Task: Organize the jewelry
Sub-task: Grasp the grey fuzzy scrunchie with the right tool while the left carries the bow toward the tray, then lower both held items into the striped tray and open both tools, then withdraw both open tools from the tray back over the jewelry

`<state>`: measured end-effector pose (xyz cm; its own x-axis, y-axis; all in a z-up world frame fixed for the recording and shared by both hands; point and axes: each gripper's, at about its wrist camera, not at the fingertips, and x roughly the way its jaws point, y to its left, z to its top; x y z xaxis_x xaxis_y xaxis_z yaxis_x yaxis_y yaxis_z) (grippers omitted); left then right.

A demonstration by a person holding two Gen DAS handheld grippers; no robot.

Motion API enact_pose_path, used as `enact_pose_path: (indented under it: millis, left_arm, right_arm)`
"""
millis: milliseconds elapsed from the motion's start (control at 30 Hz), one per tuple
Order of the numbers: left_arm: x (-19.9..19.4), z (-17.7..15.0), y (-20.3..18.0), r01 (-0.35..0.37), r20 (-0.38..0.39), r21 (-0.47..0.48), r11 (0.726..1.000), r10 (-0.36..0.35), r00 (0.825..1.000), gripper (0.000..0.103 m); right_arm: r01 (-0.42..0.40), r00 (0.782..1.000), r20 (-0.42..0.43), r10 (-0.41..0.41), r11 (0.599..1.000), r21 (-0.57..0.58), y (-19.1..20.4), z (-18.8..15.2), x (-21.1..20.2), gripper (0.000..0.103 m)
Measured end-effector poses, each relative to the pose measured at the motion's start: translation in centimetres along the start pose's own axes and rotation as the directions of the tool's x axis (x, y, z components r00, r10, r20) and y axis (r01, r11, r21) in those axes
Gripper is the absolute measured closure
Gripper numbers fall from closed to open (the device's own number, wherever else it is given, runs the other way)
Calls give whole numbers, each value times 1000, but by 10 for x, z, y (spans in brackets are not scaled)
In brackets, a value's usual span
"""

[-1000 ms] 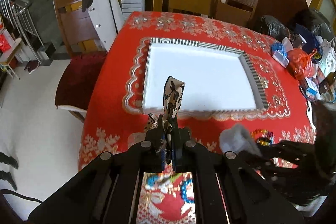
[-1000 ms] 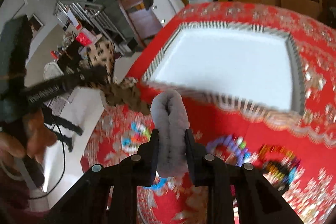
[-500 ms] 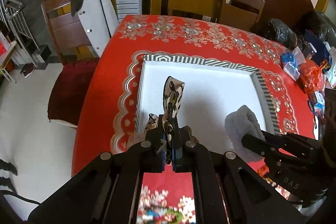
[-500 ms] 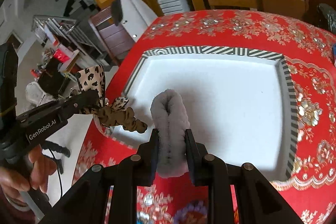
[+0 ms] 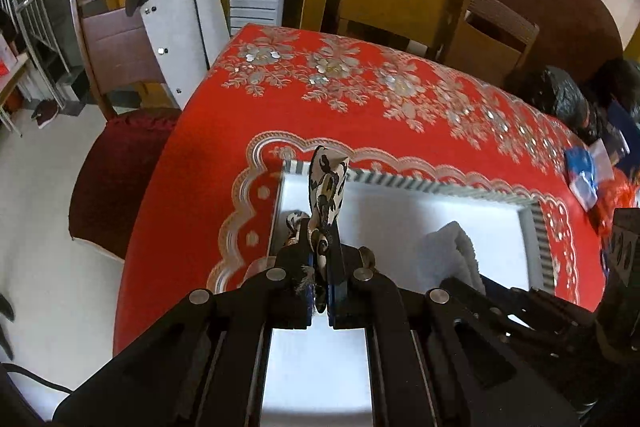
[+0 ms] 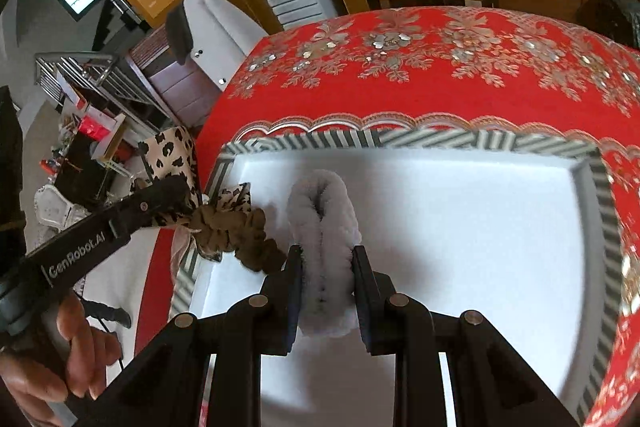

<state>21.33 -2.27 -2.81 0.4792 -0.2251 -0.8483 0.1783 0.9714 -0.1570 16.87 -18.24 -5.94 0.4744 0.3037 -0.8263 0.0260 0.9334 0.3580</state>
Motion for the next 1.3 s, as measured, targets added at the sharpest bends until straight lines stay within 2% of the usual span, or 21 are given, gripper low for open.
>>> enact_pose_path:
  millis: [133, 167, 233, 267, 300, 533, 767, 1033, 1300]
  left_arm:
    - [17, 1, 0, -12, -32, 17, 1000, 13, 999, 98]
    - [20, 0, -1, -17, -37, 26, 1000, 18, 999, 93]
    - [23, 0, -2, -25, -45, 46, 999, 27, 999, 77]
    - [23, -1, -2, -25, -46, 50, 998, 27, 999, 63]
    - [23, -2, -2, -20, -44, 49, 999, 23, 999, 59]
    - [13, -5, 3, -38, -46, 47, 998, 40, 998, 58]
    - [-20, -22, -3, -66, -10, 73, 995, 67, 998, 58]
    - [-63, -57, -14, -107, 35, 106, 989, 103, 994, 58]
    - [-93, -97, -15, -119, 37, 80, 990, 117, 992, 58]
  right_arm:
    - [-2, 1000, -24, 3, 1000, 23, -7, 9, 21, 80]
    - [-8, 1000, -28, 9, 1000, 27, -9, 10, 25, 76]
    - [-24, 999, -28, 25, 999, 37, -12, 10, 26, 67]
    - [-22, 999, -28, 23, 999, 39, -13, 11, 25, 63]
    - [-21, 1000, -21, 22, 999, 39, -14, 10, 21, 63]
    - [-21, 999, 27, 20, 999, 40, -19, -1, -17, 60]
    - [-22, 999, 37, 19, 998, 55, -10, -25, -47, 58]
    - [-21, 998, 57, 20, 1000, 13, 10, -57, -77, 58]
    - [11, 997, 80, -8, 999, -39, 21, -96, -108, 57]
